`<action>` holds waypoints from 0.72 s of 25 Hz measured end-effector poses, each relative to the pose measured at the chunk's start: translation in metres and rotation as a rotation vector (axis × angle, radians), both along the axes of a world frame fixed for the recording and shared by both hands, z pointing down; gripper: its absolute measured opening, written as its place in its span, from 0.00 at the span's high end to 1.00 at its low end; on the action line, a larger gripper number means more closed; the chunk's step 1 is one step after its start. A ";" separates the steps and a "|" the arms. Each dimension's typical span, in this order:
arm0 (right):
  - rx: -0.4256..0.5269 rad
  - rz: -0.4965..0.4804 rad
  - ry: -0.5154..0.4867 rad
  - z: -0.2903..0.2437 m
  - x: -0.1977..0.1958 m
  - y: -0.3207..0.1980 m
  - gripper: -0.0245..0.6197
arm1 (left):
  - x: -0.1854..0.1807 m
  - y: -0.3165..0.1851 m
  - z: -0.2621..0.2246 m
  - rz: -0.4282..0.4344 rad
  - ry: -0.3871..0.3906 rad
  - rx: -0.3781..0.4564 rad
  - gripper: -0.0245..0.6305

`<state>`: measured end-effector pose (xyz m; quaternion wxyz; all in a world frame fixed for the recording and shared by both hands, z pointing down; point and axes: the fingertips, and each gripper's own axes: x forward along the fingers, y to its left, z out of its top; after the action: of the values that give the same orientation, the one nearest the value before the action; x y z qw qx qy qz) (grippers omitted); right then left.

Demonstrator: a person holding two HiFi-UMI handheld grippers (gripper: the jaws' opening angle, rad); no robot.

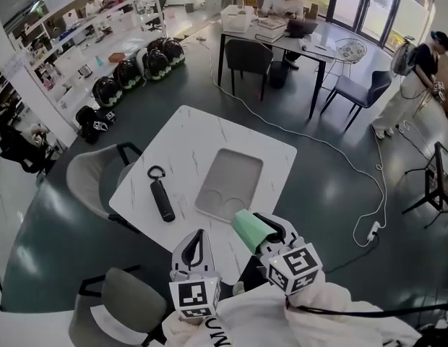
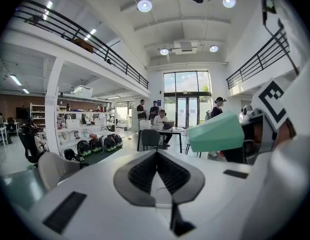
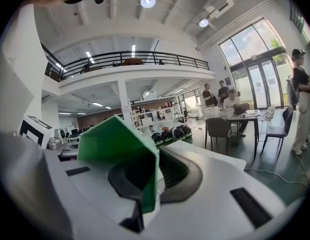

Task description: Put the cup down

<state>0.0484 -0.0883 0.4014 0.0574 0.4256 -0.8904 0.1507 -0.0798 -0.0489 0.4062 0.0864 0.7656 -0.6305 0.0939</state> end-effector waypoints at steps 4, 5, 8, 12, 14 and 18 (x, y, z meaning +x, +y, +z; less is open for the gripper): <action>-0.028 -0.020 0.014 0.008 -0.001 -0.016 0.93 | 0.002 -0.015 0.011 -0.006 0.000 -0.034 0.95; -0.037 -0.025 0.017 0.012 -0.001 -0.021 0.93 | 0.001 -0.020 0.015 -0.010 0.000 -0.044 0.95; -0.067 -0.037 0.024 0.023 -0.005 -0.036 0.93 | -0.004 -0.034 0.025 -0.031 0.005 -0.057 0.95; -0.086 -0.058 0.034 0.031 -0.010 -0.054 0.93 | -0.008 -0.048 0.033 -0.053 0.012 -0.074 0.95; -0.089 -0.070 0.044 0.032 -0.014 -0.063 0.93 | -0.012 -0.056 0.034 -0.062 0.010 -0.076 0.95; -0.097 -0.100 0.060 0.037 -0.021 -0.079 0.93 | -0.020 -0.068 0.041 -0.090 0.018 -0.093 0.95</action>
<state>0.0272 -0.1672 0.4379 0.1120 0.3817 -0.9001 0.1775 -0.0994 -0.1172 0.4476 0.1315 0.7325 -0.6584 0.1124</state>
